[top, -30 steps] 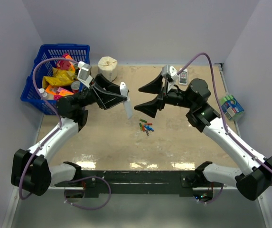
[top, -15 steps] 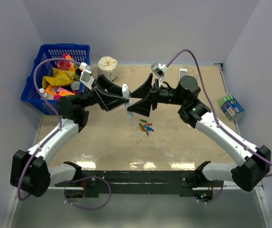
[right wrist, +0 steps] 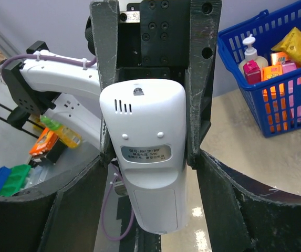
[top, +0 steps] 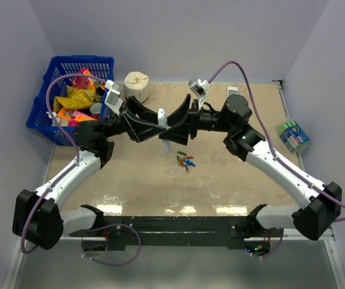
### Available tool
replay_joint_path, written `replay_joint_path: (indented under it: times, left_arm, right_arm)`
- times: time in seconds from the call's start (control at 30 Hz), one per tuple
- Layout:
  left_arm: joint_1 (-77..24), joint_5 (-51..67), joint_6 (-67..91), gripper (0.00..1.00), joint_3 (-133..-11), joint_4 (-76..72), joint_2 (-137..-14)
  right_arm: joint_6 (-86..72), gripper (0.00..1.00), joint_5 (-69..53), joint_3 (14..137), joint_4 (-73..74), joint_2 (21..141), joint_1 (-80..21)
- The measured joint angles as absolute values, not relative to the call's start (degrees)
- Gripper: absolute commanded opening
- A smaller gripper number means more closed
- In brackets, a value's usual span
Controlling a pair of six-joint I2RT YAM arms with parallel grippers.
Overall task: Load the batteries into the remote control
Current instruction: Adjust the remote control.
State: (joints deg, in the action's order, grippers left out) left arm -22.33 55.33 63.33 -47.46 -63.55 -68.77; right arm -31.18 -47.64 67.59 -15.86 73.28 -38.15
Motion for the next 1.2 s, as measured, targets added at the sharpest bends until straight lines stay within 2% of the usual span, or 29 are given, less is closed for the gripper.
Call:
replay_joint_path:
  times: [0.23, 0.6, 1.0, 1.2]
  left_arm:
    - [-22.4, 55.5, 63.3, 0.01, -47.5, -63.3, -68.8]
    - [-22.2, 55.9, 63.3, 0.01, -47.8, -63.3, -68.8]
    - [-22.6, 56.1, 63.4, 0.01, -48.2, -62.8, -68.9]
    - [-22.7, 56.1, 63.4, 0.01, -48.5, -62.2, -68.9]
  right_arm:
    - [-31.1, 0.63, -47.7, 67.6, -15.8, 73.5, -38.2]
    - [-29.8, 0.63, -47.9, 68.7, -14.0, 73.8, -38.5]
    - [-26.3, 0.75, -48.8, 69.5, -10.2, 74.5, -40.2]
    - [-24.8, 0.69, -49.0, 69.5, -8.0, 75.7, -40.9]
